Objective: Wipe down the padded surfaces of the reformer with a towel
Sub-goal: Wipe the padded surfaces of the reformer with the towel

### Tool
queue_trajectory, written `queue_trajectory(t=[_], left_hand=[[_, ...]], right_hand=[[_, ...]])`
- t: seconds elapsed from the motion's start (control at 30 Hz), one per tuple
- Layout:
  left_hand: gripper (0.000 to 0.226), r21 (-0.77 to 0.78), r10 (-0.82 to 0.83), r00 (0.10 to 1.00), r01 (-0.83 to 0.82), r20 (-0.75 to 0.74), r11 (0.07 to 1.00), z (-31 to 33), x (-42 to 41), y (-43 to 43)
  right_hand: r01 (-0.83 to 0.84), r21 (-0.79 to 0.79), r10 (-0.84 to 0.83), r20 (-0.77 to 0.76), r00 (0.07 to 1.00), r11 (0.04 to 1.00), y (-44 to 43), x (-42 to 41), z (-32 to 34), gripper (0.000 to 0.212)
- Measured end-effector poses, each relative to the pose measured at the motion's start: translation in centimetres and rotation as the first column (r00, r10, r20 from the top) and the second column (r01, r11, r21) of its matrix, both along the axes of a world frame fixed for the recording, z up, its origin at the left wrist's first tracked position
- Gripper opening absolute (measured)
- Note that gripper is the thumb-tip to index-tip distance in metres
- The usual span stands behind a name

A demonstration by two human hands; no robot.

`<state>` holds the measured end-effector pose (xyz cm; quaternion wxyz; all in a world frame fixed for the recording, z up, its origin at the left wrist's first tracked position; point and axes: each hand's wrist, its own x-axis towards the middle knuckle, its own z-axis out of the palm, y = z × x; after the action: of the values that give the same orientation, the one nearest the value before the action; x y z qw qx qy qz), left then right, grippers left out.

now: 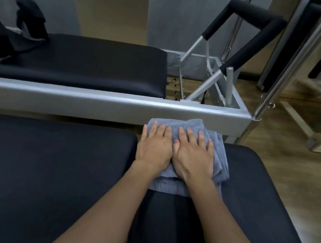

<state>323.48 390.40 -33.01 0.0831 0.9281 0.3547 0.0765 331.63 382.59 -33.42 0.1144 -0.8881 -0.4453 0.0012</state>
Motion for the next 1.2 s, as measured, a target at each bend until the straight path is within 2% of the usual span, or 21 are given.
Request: queue_trajectory(t=[0.17, 0.3, 0.43, 0.73, 0.83, 0.93, 1.1, 1.2], left_hand=[[0.056, -0.043, 0.068, 0.997, -0.067, 0.033, 0.997, -0.8, -2.3, -0.5], [0.057, -0.038, 0.047, 0.998, -0.046, 0.029, 0.998, -0.7, -3.7, -2.6], [0.055, -0.091, 0.104, 0.993, -0.100, 0.050, 0.991, -0.2, -5.1, -4.8], [0.055, -0.018, 0.140, 0.990, -0.140, 0.014, 0.990, -0.5, -9.5, -12.6], [0.054, 0.001, 0.154, 0.988, -0.154, -0.021, 0.988, -0.3, -8.8, -14.7], [0.053, -0.001, 0.133, 0.991, -0.133, -0.029, 0.991, 0.1, -7.0, -17.0], [0.055, -0.030, -0.016, 1.000, 0.015, -0.015, 0.999, 0.1, -1.6, -21.4], [0.055, -0.027, -0.083, 0.996, 0.083, -0.009, 0.996, 0.1, 2.4, -22.6]], right_hand=[[-0.103, 0.025, 0.103, 0.017, 0.995, 0.994, -0.2, -2.0, -0.4, 0.055], [-0.118, 0.029, 0.119, -0.015, 0.993, 0.993, -2.2, -3.2, -0.4, 0.054], [-0.129, 0.012, 0.130, -0.027, 0.991, 0.992, -3.9, -4.4, 0.3, 0.053], [-0.186, 0.049, 0.185, 0.017, 0.983, 0.981, -11.8, -8.3, 1.1, 0.049], [-0.161, 0.082, 0.157, 0.050, 0.986, 0.984, -13.2, -7.8, 1.6, 0.050], [-0.129, 0.149, 0.112, 0.115, 0.987, 0.980, -15.3, -6.4, 1.5, 0.038], [0.001, 0.223, -0.042, 0.182, 0.982, 0.975, -20.2, -1.7, 0.5, 0.026], [0.105, 0.254, -0.144, 0.141, 0.979, 0.961, -21.7, 1.7, 0.4, 0.021]])
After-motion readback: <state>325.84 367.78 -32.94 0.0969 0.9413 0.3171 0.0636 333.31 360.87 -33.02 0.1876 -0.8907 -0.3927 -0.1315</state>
